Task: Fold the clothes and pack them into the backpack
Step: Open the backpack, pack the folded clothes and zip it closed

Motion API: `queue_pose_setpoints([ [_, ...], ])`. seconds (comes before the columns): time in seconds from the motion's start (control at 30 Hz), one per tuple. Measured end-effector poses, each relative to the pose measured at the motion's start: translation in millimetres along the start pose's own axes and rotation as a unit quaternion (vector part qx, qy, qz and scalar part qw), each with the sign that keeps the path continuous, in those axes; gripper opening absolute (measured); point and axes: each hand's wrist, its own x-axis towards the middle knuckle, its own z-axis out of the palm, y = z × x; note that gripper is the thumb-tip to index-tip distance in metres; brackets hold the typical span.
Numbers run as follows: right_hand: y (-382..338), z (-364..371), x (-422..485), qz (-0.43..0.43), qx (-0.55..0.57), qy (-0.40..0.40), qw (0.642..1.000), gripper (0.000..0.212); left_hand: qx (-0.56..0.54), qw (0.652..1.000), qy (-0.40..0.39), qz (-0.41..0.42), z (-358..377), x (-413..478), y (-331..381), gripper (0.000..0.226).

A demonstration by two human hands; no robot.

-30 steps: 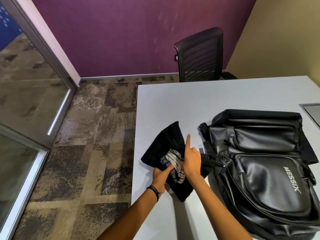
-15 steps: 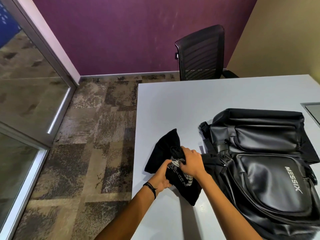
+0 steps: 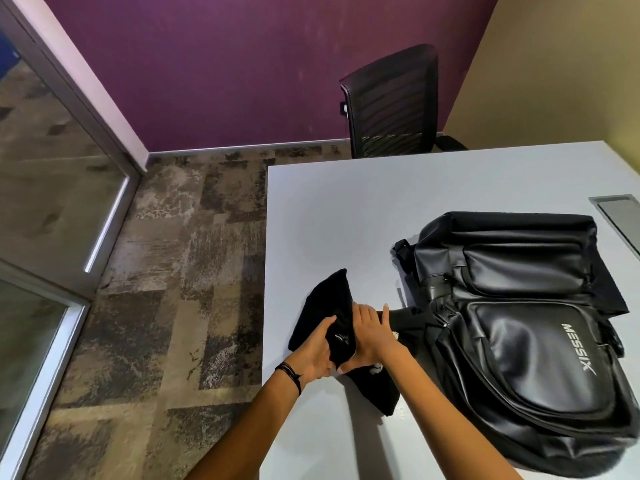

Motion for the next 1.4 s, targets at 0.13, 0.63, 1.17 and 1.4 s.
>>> queue_pose_setpoints([
  [0.13, -5.1, 4.6, -1.0, 0.031, -0.018, 0.021, 0.999, 0.137, -0.003, 1.0, -0.015, 0.026, 0.2, 3.1, 5.5, 0.06],
  [0.63, -23.0, 42.1, 12.3, 0.144, -0.03, 0.188, 0.971, 0.131, 0.096, 0.995, -0.034, 0.012, -6.9, 2.1, 18.5, 0.067],
  [1.17, -15.5, 46.4, 15.3, 0.11, 0.074, 0.279, 0.951, 0.073, 0.26, 0.899, 0.228, 0.27, -52.6, 3.7, 33.9, 0.035],
  [1.4, -9.3, 38.2, 9.2, 0.117, 0.116, 0.279, 0.946, 0.066, 0.121, 0.956, 0.174, 0.203, -38.8, 9.8, 25.8, 0.05],
])
